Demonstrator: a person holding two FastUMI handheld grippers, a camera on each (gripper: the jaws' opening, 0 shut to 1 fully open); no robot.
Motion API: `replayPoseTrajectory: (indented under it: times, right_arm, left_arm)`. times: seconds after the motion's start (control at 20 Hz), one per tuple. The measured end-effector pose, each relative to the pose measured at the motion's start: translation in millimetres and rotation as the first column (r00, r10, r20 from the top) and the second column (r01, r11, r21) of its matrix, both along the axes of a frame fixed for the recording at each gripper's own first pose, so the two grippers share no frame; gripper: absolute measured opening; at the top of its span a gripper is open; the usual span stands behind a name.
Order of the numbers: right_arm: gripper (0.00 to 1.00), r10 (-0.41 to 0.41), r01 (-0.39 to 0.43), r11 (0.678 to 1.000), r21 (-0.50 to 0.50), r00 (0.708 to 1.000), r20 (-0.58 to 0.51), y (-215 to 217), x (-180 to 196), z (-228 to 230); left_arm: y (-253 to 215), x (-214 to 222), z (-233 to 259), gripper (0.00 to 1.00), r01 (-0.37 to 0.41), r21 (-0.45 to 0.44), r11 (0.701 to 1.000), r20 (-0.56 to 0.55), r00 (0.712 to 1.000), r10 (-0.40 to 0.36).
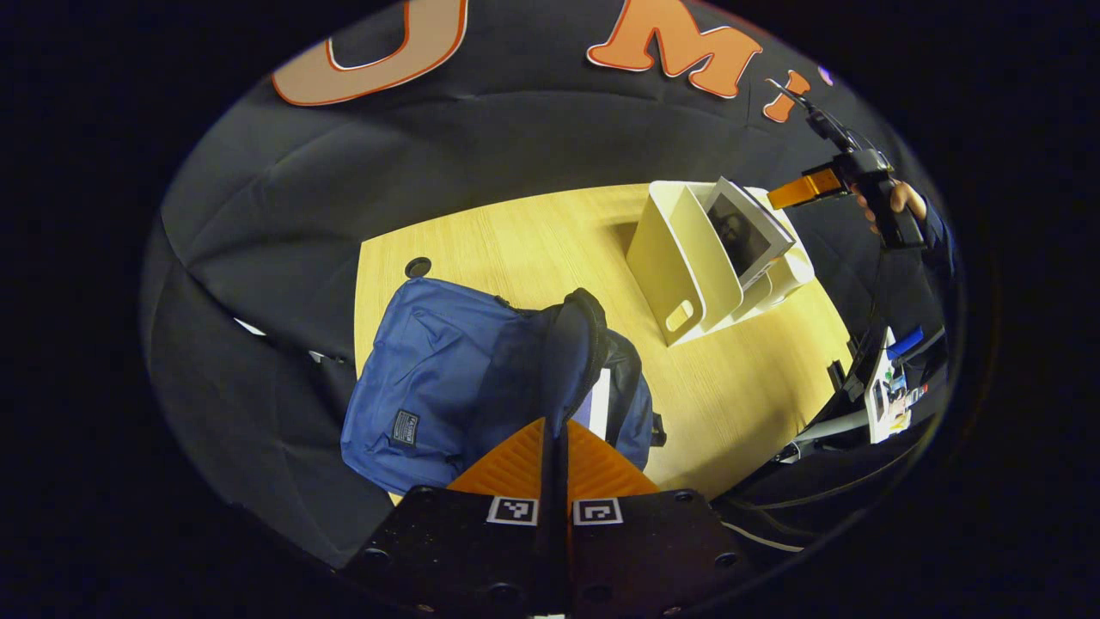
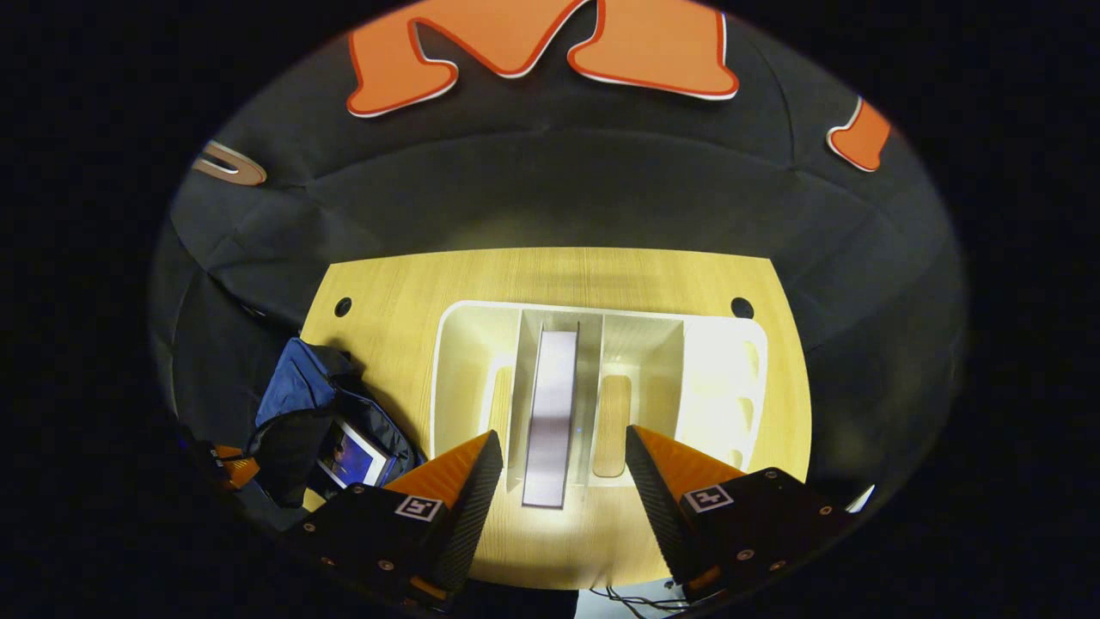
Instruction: Open the schoolbag, grab two books from the bookshelf and put them into the schoolbag.
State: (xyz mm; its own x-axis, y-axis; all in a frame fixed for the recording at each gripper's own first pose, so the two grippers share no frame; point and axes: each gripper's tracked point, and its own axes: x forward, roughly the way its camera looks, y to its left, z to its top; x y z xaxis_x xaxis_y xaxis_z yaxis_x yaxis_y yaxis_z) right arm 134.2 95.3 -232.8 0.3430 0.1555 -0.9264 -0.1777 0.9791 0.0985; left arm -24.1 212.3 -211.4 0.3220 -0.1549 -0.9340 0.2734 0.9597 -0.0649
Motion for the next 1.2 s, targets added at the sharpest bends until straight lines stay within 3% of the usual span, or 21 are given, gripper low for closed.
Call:
replayPoseTrajectory:
  times: [0.05,0.1,0.15,0.2,0.25,0.3,0.35,0.45,0.5,0.6,0.85,0.9,0.95,1.2]
  right_arm:
    - [0.83,-0.001,0.001,1.000,-0.004,0.999,-0.034,1.1,0.3,-7.6]
    - [0.64,0.009,-0.010,1.000,-0.010,0.998,-0.061,3.2,1.2,-15.5]
    - [0.73,0.016,-0.018,0.999,-0.027,0.997,-0.076,3.0,2.3,-23.7]
    - [0.70,0.022,-0.026,0.998,-0.050,0.996,-0.085,0.8,3.0,-29.4]
    - [0.60,0.025,-0.030,0.998,-0.062,0.995,-0.092,2.4,3.6,-33.0]
    - [0.66,0.027,-0.034,0.997,-0.067,0.994,-0.105,3.1,3.6,-36.3]
    - [0.65,0.025,-0.033,0.997,-0.068,0.993,-0.114,4.8,3.8,-39.5]
    - [0.55,0.008,-0.018,0.997,-0.071,0.990,-0.143,8.5,2.4,-44.0]
    - [0.43,-0.007,-0.003,0.998,-0.067,0.987,-0.159,10.3,0.5,-41.0]
    - [0.35,-0.017,0.005,0.997,-0.071,0.984,-0.179,2.5,1.9,-42.9]
    - [0.30,-0.006,-0.009,0.997,-0.079,0.983,-0.184,0.2,-5.1,-26.6]
    - [0.38,0.002,-0.018,0.996,-0.086,0.985,-0.175,-4.2,-4.9,-17.9]
    - [0.29,0.006,-0.020,0.996,-0.083,0.986,-0.169,-6.7,-5.3,-7.7]
    - [0.29,0.006,-0.011,0.999,-0.037,0.994,-0.110,-17.4,-9.3,51.3]
  left_arm:
    - [2.2,0.4,-0.8,0.01,-0.001,0.003,1.000,-0.001,1.000,0.001]
    - [3.0,1.2,-1.0,0.01,-0.002,0.004,1.000,-0.001,1.000,0.002]
    - [5.2,0.6,-4.4,0.01,-0.004,0.001,1.000,-0.004,1.000,0.004]
    - [5.6,-0.2,-5.7,0.01,-0.007,-0.001,1.000,-0.006,1.000,0.007]
    - [5.0,-0.8,-7.7,0.01,-0.010,-0.005,1.000,-0.010,1.000,0.010]
    - [4.2,-0.7,-8.8,0.01,-0.011,-0.007,1.000,-0.014,1.000,0.011]
    - [5.2,-1.7,-10.0,0.01,-0.015,-0.007,1.000,-0.018,1.000,0.015]
    - [7.0,-1.7,-10.3,0.01,-0.015,-0.006,1.000,-0.019,1.000,0.015]
    - [7.6,-1.5,-10.0,0.01,-0.014,-0.005,1.000,-0.018,1.000,0.014]
    - [6.7,-1.5,-9.3,0.01,-0.017,-0.009,1.000,-0.017,1.000,0.017]
    - [5.0,-4.5,-13.4,0.01,-0.014,-0.018,1.000,-0.018,1.000,0.014]
    - [4.5,-4.7,-13.6,0.01,-0.013,-0.020,1.000,-0.018,1.000,0.013]
    - [4.1,-5.2,-13.5,0.01,-0.010,-0.021,1.000,-0.015,1.000,0.010]
    - [-2.1,-6.6,-16.5,0.01,0.005,-0.028,1.000,-0.016,1.000,-0.005]
